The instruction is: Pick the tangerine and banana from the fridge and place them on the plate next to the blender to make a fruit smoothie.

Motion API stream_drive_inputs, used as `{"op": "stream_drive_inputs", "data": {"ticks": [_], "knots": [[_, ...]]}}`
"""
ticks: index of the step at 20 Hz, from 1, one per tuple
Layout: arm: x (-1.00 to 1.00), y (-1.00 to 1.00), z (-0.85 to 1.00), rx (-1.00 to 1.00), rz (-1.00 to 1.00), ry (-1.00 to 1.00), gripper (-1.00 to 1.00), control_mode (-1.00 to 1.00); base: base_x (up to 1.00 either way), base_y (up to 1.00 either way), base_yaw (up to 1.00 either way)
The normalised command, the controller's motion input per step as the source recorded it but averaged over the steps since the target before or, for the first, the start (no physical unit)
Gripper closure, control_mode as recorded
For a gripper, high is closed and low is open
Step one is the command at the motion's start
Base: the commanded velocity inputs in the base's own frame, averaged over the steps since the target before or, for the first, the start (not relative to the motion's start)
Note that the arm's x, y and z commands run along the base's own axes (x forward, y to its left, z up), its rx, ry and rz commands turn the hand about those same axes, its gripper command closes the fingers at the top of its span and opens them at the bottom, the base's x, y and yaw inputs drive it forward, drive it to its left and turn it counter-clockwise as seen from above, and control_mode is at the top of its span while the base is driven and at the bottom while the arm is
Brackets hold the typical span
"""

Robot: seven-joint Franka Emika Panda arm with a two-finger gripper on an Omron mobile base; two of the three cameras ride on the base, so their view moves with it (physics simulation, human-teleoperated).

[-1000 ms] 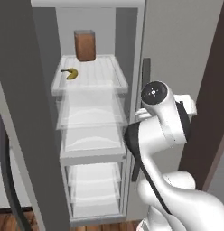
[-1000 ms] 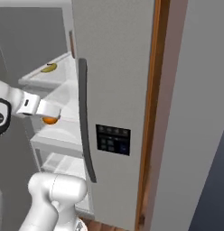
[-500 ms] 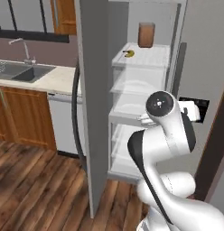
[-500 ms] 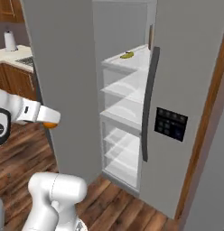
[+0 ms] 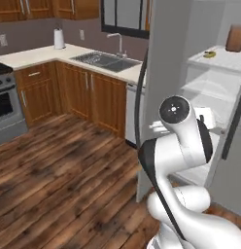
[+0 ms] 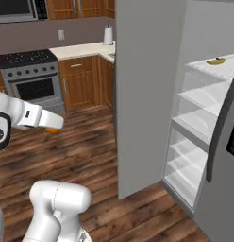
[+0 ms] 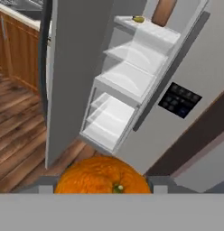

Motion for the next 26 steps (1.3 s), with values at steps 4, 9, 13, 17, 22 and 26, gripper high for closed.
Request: {"op": "stream_drive_inputs", "data": {"ticks": [4,9,13,17,22,26], "knots": [[0.00,0.00,0.00,0.00,0.00,0.00,1.00,1.00,-0.33,0.32,0.71],[0.00,0.00,0.00,0.00,0.00,0.00,1.00,1.00,-0.14,0.49,0.66],[0.00,0.00,0.00,0.00,0.00,0.00,1.00,1.00,0.00,0.46,0.62],[0.00,0.00,0.00,0.00,0.00,0.00,1.00,1.00,0.00,0.47,0.60],[0.00,0.00,0.00,0.00,0.00,0.00,1.00,1.00,0.18,0.47,0.58],[0.00,0.00,0.00,0.00,0.00,0.00,1.00,1.00,0.90,0.29,0.45]]}}
